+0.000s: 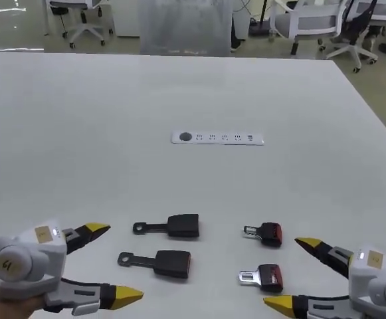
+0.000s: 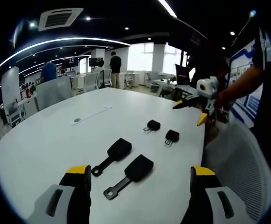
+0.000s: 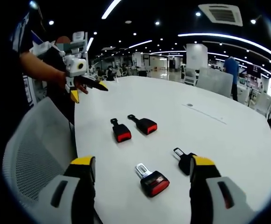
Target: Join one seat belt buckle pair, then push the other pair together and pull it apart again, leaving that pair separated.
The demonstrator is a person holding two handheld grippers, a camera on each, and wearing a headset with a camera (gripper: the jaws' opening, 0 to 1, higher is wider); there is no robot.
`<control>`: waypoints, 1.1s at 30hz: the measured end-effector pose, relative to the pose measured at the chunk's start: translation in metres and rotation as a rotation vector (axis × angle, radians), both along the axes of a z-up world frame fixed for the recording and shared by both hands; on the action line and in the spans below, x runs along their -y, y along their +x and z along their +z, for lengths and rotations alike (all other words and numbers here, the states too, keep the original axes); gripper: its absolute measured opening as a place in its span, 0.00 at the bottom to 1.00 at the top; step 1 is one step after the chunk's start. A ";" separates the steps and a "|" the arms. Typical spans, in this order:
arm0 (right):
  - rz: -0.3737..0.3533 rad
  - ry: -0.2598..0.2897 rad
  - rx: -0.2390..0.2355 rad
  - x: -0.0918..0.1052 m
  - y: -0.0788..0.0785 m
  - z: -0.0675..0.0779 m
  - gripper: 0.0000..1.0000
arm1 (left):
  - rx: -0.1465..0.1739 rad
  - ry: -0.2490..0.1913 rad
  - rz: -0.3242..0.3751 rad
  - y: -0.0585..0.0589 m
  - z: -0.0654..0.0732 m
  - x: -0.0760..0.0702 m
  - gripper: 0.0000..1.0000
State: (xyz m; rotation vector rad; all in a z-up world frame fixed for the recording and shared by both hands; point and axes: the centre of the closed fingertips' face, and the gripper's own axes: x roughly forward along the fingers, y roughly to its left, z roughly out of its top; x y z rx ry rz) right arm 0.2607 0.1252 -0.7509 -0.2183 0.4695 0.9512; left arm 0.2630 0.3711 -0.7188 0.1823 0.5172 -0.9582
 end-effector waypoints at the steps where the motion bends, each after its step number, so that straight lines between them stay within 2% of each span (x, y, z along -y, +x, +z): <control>1: 0.004 -0.005 -0.002 0.000 0.001 -0.002 0.85 | -0.003 0.002 -0.005 0.001 -0.002 0.002 0.89; 15: 0.075 -0.057 -0.060 0.006 0.007 -0.025 0.82 | -0.059 0.044 -0.075 0.012 -0.032 0.019 0.85; 21: 0.116 -0.095 -0.109 0.007 0.008 -0.044 0.76 | -0.086 0.073 -0.104 0.018 -0.047 0.024 0.85; 25: 0.136 -0.100 -0.126 0.005 0.010 -0.052 0.76 | -0.113 0.097 -0.130 0.020 -0.058 0.028 0.83; 28: 0.174 -0.135 -0.139 0.005 0.009 -0.062 0.74 | -0.129 0.116 -0.151 0.022 -0.068 0.031 0.82; 33: 0.201 -0.153 -0.163 0.006 0.012 -0.071 0.72 | -0.152 0.113 -0.170 0.027 -0.079 0.038 0.81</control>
